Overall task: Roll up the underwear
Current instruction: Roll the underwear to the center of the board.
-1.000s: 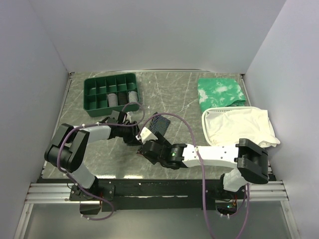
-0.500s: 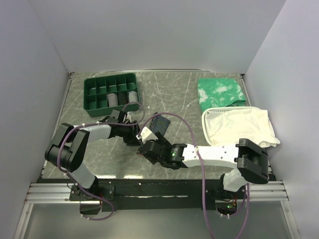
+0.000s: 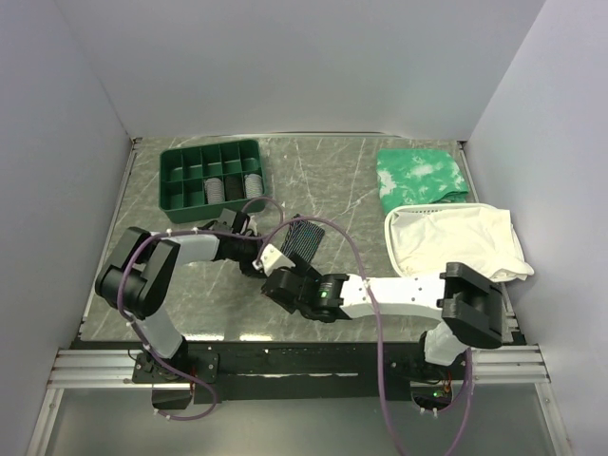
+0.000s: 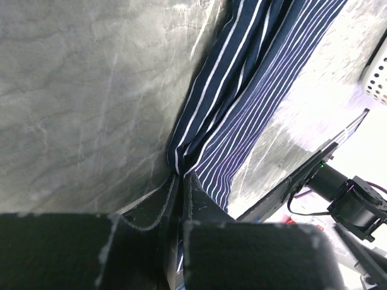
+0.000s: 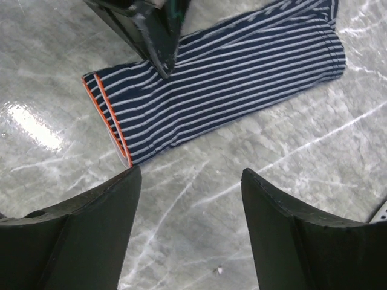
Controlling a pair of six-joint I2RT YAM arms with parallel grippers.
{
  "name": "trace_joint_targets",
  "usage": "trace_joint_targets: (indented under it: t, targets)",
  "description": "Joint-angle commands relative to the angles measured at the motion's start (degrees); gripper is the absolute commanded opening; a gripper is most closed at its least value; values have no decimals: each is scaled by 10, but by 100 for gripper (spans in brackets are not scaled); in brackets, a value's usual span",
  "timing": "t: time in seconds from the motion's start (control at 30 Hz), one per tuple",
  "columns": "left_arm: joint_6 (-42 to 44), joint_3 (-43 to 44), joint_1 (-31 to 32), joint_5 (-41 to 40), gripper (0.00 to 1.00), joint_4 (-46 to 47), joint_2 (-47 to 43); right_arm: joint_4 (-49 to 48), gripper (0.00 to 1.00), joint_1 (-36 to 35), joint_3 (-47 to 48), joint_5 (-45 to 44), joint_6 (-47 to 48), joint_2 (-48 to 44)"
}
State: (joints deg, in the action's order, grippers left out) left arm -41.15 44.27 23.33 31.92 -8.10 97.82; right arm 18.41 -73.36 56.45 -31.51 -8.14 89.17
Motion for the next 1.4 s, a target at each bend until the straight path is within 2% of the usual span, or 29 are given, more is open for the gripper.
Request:
trace_joint_targets:
  t: [0.0, 0.4, 0.6, 0.97, 1.17, 1.3, 1.37]
  targets:
    - [40, -10, 7, -107, 6, -71, 38, -15, 72, -14, 39, -5, 32, 41]
    - [50, 13, 7, -107, 3, -84, 55, -39, 71, -52, 56, 9, 61, 98]
    - [53, 12, 7, -105, 3, -84, 53, -76, 72, -54, 46, -35, 60, 136]
    - [55, 10, 7, -94, 3, -77, 58, -87, 72, -54, 46, -91, 72, 177]
    - [57, 13, 6, -95, 3, -80, 58, -96, 67, -53, 39, -117, 71, 198]
    - [56, 11, 7, -96, 3, -80, 55, -108, 56, -53, 29, -108, 66, 189]
    - [56, 11, 7, -98, 4, -80, 55, -114, 54, -54, 24, -102, 67, 182]
